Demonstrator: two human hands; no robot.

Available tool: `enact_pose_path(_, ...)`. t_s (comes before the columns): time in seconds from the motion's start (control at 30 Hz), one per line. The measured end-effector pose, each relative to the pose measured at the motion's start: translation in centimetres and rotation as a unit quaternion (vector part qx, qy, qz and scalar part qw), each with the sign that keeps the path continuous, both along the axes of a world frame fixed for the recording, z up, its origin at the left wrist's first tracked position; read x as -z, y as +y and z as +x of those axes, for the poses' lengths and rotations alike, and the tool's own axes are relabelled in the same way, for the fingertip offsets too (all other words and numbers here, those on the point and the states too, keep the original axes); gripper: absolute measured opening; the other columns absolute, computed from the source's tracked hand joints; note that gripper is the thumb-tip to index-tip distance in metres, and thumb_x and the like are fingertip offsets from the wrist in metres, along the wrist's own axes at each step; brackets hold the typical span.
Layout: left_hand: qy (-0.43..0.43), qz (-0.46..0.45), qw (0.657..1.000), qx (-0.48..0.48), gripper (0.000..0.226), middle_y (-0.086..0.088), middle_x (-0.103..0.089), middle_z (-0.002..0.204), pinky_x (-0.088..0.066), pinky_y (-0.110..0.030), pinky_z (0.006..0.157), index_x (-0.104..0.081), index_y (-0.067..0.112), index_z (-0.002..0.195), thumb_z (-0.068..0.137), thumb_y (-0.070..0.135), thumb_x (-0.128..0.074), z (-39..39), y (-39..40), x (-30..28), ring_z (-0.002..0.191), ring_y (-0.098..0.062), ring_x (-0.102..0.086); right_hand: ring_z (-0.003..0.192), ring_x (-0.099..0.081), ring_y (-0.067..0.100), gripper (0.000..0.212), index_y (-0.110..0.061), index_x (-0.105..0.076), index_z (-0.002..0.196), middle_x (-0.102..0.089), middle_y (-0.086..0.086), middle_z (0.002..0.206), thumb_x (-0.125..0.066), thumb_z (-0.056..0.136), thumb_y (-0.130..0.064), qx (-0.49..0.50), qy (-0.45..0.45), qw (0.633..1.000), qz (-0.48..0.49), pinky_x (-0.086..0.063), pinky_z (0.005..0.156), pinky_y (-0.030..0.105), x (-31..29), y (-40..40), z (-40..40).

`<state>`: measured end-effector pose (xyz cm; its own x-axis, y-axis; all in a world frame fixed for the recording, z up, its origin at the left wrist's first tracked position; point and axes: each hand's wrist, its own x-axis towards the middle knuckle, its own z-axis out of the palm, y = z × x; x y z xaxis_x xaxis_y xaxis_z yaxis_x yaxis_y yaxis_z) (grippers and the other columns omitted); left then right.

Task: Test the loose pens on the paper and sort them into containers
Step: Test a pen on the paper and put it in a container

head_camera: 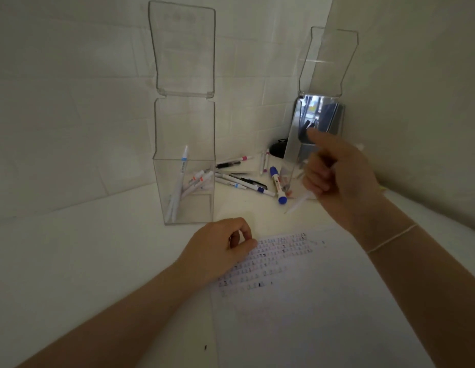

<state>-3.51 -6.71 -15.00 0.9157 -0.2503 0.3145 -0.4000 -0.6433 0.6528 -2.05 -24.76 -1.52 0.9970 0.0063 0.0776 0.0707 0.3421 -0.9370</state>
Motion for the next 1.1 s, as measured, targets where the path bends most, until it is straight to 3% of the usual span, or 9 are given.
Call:
enact_pose_path(0.1, 0.013, 0.019, 1.0, 0.005, 0.013, 0.009, -0.049, 0.059, -0.04, -0.019, 0.059, -0.058, 0.03, 0.08, 0.083, 0.042, -0.063, 0.0, 0.0, -0.1, 0.053, -0.004, -0.045, 0.052, -0.051, 0.016, 0.051, -0.013, -0.042, 0.053, -0.052, 0.005, 0.053, -0.044, 0.096, -0.039, 0.037, 0.013, 0.998, -0.056, -0.044, 0.055, 0.025, 0.7, -0.2, -0.9)
enact_pose_path(0.2, 0.023, 0.047, 0.999, 0.004, 0.017, 0.009, -0.051, 0.06, -0.04, -0.021, 0.058, -0.058, 0.029, 0.081, 0.081, 0.046, -0.063, 0.0, -0.1, -0.2, 0.054, -0.003, -0.047, 0.065, -0.066, 0.024, 0.051, -0.008, -0.056, 0.074, -0.069, 0.016, 0.075, -0.036, 0.096, -0.05, -0.018, 0.052, 0.993, -0.107, -0.052, 0.055, 0.03, 2.0, -1.0, -1.9)
enact_pose_path(0.33, 0.028, 0.067, 0.997, 0.004, 0.019, 0.011, -0.052, 0.062, -0.038, -0.021, 0.057, -0.058, 0.03, 0.083, 0.08, 0.049, -0.062, 0.0, -0.1, -0.2, 0.056, 0.0, -0.049, 0.095, -0.069, 0.029, 0.022, -0.008, -0.054, 0.104, -0.068, 0.017, 0.107, -0.06, 0.084, -0.016, -0.086, 0.076, 0.992, -0.054, -0.055, 0.084, 0.039, 5.2, -0.7, -3.1)
enact_pose_path(0.4, 0.027, 0.071, 0.997, 0.005, 0.019, 0.011, -0.052, 0.062, -0.037, -0.021, 0.057, -0.058, 0.031, 0.083, 0.081, 0.049, -0.062, -0.1, -0.2, -0.2, 0.056, 0.0, -0.049, 0.077, -0.065, 0.017, 0.018, -0.012, -0.056, 0.092, -0.066, 0.007, 0.087, -0.067, 0.079, -0.007, -0.023, 0.043, 0.99, -0.133, -0.053, 0.069, 0.027, 7.1, -0.3, -3.4)
enact_pose_path(0.5, 0.027, 0.072, 0.997, 0.006, 0.018, 0.011, -0.051, 0.061, -0.036, -0.021, 0.056, -0.057, 0.031, 0.083, 0.081, 0.048, -0.062, -0.2, -0.1, -0.1, 0.054, 0.0, -0.048, 0.043, -0.044, 0.011, 0.022, -0.014, -0.051, 0.069, -0.054, -0.001, 0.055, -0.062, 0.088, -0.015, 0.058, 0.049, 0.985, -0.156, -0.038, 0.043, 0.022, 9.3, 0.0, -3.9)
enact_pose_path(0.6, 0.021, 0.08, 0.997, 0.001, 0.017, 0.011, -0.051, 0.06, -0.034, -0.02, 0.055, -0.056, 0.032, 0.084, 0.081, 0.048, -0.061, -0.2, -0.2, -0.1, 0.055, 0.002, -0.049, 0.05, -0.058, 0.016, 0.022, -0.003, -0.058, 0.073, -0.064, 0.006, 0.062, -0.059, 0.09, -0.017, 0.033, 0.048, 0.99, -0.128, -0.053, 0.052, 0.026, 10.7, 0.2, -4.2)
enact_pose_path(0.67, 0.017, 0.086, 0.996, -0.001, 0.017, 0.011, -0.051, 0.06, -0.036, -0.022, 0.056, -0.056, 0.033, 0.084, 0.08, 0.049, -0.06, -0.2, -0.2, -0.1, 0.054, -0.001, -0.049, 0.055, -0.062, 0.018, 0.022, 0.005, -0.059, 0.078, -0.065, 0.01, 0.064, -0.067, 0.083, -0.015, 0.021, 0.029, 0.983, -0.179, -0.056, 0.061, 0.028, 11.3, 0.3, -4.4)
enact_pose_path(0.87, 0.013, 0.096, 0.995, -0.001, 0.017, 0.011, -0.05, 0.059, -0.043, -0.028, 0.06, -0.057, 0.032, 0.085, 0.08, 0.048, -0.06, -0.2, -0.4, -0.2, 0.055, -0.003, -0.048, 0.033, -0.05, 0.01, 0.031, 0.01, -0.057, 0.067, -0.061, 0.014, 0.05, -0.064, 0.085, -0.015, 0.086, -0.017, 0.939, -0.333, -0.045, 0.04, 0.019, 11.9, 1.0, -4.7)
enact_pose_path(1.1, 0.015, 0.098, 0.995, -0.001, 0.016, 0.01, -0.05, 0.057, -0.042, -0.028, 0.061, -0.056, 0.032, 0.086, 0.08, 0.047, -0.06, -0.1, -0.4, -0.1, 0.054, -0.004, -0.048, 0.029, -0.05, 0.008, 0.026, 0.004, -0.053, 0.057, -0.059, 0.022, 0.052, -0.063, 0.079, -0.006, 0.122, -0.015, 0.925, -0.359, -0.038, 0.036, 0.017, 12.3, 1.2, -4.6)
